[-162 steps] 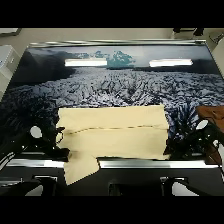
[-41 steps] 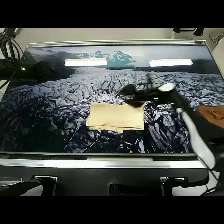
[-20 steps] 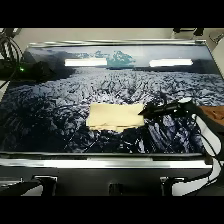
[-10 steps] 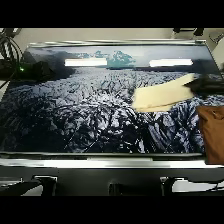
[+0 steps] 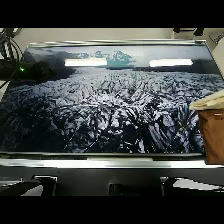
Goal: Fold the clothes and pants, and hang the long-sleeved shirts on hangers.
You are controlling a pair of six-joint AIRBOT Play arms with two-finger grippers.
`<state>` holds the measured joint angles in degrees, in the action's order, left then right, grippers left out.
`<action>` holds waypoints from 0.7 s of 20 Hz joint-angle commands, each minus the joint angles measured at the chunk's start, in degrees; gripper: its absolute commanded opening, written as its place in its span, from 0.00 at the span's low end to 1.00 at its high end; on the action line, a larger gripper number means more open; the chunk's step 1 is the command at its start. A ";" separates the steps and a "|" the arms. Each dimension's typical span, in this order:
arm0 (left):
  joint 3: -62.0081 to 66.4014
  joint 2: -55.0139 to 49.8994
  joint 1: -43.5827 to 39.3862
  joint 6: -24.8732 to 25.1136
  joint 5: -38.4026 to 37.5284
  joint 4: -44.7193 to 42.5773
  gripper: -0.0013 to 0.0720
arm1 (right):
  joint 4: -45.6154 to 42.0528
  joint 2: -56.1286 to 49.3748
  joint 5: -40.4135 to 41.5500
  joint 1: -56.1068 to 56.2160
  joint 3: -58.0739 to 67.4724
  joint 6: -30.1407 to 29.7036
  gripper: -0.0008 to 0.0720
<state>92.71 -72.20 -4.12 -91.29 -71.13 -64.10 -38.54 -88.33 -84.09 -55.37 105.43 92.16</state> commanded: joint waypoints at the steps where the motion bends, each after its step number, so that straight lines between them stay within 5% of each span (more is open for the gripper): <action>1: 0.00 0.04 -0.02 0.02 0.00 0.00 0.05 | -4.63 1.22 -0.24 -6.19 1.44 2.82 0.06; 6: 0.00 0.04 -0.02 0.00 0.00 0.02 0.05 | -10.43 2.62 -5.01 -12.44 1.44 5.16 0.06; 9: 0.00 0.04 -0.04 0.00 0.00 0.02 0.05 | -21.03 2.80 -11.85 -12.59 0.46 5.11 0.06; 14: 0.00 0.13 -0.02 0.00 0.00 1.07 0.05 | -33.31 8.44 -12.00 -12.59 -13.77 7.17 0.06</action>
<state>92.71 -72.14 -4.12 -91.29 -71.16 -63.64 -62.54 -82.78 -94.52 -67.70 98.83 98.30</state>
